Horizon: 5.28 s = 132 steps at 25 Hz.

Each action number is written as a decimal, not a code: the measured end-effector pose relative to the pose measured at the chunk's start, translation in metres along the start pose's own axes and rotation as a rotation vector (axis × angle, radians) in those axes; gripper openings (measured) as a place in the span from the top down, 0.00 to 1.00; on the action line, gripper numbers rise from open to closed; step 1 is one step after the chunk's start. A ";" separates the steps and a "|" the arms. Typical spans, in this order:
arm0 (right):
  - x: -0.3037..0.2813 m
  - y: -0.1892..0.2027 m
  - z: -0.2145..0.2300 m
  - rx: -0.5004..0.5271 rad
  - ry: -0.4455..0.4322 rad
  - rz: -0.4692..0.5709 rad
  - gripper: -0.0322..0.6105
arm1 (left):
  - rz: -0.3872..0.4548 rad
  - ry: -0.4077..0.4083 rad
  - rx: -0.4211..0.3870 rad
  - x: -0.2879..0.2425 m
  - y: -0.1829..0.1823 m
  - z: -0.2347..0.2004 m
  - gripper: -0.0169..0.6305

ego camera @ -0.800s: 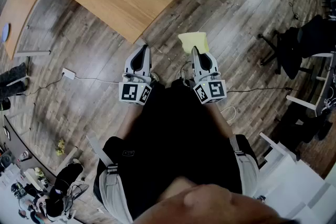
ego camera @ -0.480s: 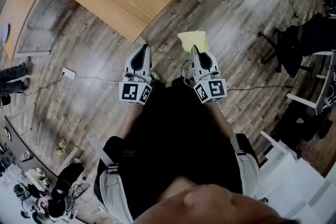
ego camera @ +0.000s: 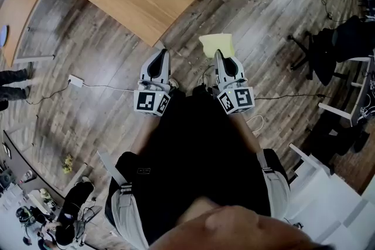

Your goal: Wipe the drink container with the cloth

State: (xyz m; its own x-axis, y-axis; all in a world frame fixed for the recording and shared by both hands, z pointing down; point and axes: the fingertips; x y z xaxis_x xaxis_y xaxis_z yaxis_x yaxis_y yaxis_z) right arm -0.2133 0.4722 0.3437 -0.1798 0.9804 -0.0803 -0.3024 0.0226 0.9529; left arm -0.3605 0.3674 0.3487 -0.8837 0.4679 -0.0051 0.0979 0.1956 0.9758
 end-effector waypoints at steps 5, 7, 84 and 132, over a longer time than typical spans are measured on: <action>-0.009 0.007 -0.016 0.005 0.017 -0.002 0.89 | -0.018 0.016 0.011 0.010 0.005 -0.020 0.94; -0.010 0.009 -0.019 0.009 0.028 0.005 0.89 | -0.020 0.024 0.004 0.013 0.007 -0.026 0.94; -0.460 -0.030 0.222 -0.001 -0.277 -0.330 0.89 | -0.193 -0.160 -0.005 -0.473 0.052 -0.217 0.94; -0.598 0.180 0.230 0.052 -0.823 -1.045 0.89 | -0.479 -0.406 0.167 -0.554 0.139 -0.270 0.94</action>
State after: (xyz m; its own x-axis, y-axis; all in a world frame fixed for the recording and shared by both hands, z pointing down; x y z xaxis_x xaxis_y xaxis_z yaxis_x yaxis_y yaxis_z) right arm 0.0554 -0.0652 0.6302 0.7336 0.3289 -0.5947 0.0884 0.8215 0.5633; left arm 0.0191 -0.0974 0.5462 -0.6075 0.5778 -0.5450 -0.1651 0.5794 0.7982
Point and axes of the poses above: the fingertips, and each gripper's own axes: x backward along the fingers, z to its right, y out of its underside, and after that the axes turned 4 degrees about -x, right-handed
